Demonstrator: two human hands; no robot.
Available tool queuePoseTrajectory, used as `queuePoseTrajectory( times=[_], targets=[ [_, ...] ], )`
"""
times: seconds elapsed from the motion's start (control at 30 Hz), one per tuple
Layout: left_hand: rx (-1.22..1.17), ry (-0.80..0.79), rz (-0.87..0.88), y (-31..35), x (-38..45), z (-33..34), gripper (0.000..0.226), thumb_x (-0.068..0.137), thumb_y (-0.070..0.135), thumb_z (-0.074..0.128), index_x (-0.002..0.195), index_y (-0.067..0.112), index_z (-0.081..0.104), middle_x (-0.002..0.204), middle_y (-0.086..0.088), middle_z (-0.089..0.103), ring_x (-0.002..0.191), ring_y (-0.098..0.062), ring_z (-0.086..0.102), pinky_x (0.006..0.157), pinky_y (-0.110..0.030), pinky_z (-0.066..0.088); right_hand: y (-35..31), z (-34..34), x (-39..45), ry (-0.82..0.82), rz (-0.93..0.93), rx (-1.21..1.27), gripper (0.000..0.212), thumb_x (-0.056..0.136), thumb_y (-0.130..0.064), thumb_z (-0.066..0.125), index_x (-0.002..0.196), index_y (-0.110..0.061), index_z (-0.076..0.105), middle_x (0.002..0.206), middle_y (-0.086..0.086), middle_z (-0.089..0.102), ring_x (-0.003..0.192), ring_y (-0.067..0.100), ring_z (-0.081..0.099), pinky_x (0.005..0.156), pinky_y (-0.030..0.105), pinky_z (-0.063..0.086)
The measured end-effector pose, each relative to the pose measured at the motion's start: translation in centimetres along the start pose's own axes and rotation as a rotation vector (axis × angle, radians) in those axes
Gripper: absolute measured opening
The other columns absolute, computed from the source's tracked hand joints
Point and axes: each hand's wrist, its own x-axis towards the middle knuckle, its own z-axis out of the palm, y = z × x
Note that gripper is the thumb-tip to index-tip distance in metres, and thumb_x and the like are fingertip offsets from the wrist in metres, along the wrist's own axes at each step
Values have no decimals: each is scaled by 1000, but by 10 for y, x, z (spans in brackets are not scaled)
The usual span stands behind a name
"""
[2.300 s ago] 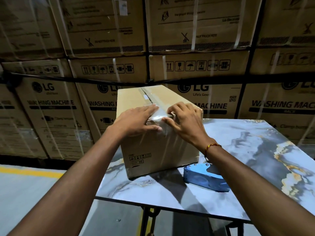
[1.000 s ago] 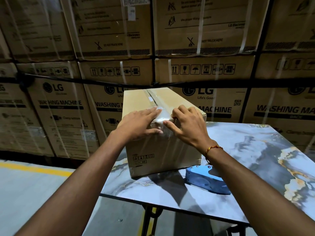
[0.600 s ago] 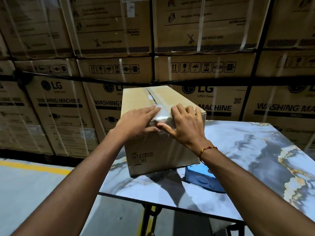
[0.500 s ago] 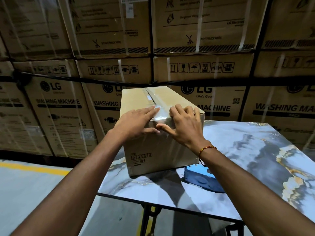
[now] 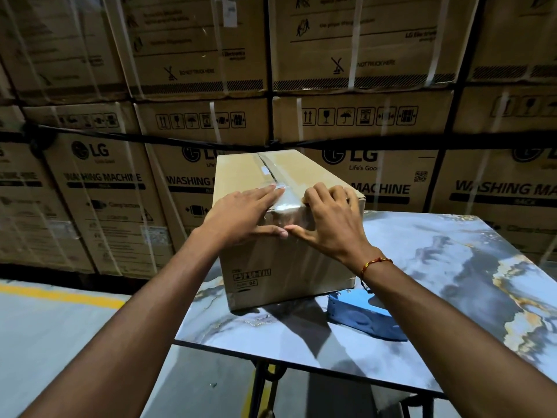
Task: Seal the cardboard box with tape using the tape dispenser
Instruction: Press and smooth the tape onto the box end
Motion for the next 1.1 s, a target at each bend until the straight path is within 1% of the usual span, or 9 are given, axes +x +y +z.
queuePoseTrajectory(
  times=[0.13,0.3,0.43,0.53,0.67,0.77,0.87,0.97,1.1],
  targets=[
    [-2,7,14,-3,1,3,101,75,82,41,156,29,13,164,5,18,146,-20,30,114,-41,35,-2,-2,-1,-63,-21,-49,74,70,-80,59,112,-20,46,115,5,54,102,31,51,99,55,37],
    [-24,-18,-26,0,0,0,102,73,86,33,156,32,11,164,7,16,146,-19,29,115,-40,31,21,-11,-3,-159,-93,133,63,77,-61,70,126,-27,48,129,-2,51,115,24,46,102,42,33],
    [19,116,-145,12,-5,2,88,84,82,25,152,26,29,156,1,39,137,-20,44,107,-39,39,30,-13,-2,-169,-101,237,50,86,-42,70,131,-30,51,136,-5,53,120,23,47,103,38,32],
    [86,208,-195,17,-10,8,81,87,78,26,144,23,40,145,-2,52,129,-22,52,100,-40,44,26,-10,-2,-135,-71,246,41,91,-51,60,126,-30,54,129,-5,55,116,21,48,102,38,33],
    [93,174,-171,15,-9,9,79,89,75,28,147,22,35,150,-2,47,134,-21,47,105,-39,42,15,-4,-1,-70,-3,225,45,89,-64,51,116,-28,56,117,-4,57,108,20,49,98,38,33],
    [71,151,-147,15,-9,8,79,88,71,38,149,20,33,153,-3,43,138,-21,43,109,-40,39,13,-3,-2,-35,-3,192,46,86,-64,55,115,-28,55,116,-4,57,107,22,50,96,39,34],
    [76,152,-117,15,-11,4,81,86,68,49,148,19,33,151,-4,45,137,-23,44,108,-40,39,16,-4,-5,-77,-65,137,51,83,-55,67,123,-28,50,125,-2,53,113,23,48,99,40,33],
    [83,111,-127,15,-13,3,92,81,69,57,151,19,26,155,-5,38,141,-22,37,112,-41,35,18,-6,-7,-108,-85,108,62,79,-54,71,129,-27,46,132,-1,50,119,24,45,104,41,32],
    [73,132,-193,21,-14,6,99,77,85,37,149,18,30,151,-5,44,135,-23,45,108,-42,37,15,-7,-7,-88,-60,114,63,77,-63,68,126,-27,48,128,-1,52,116,24,47,103,42,33]
  ],
)
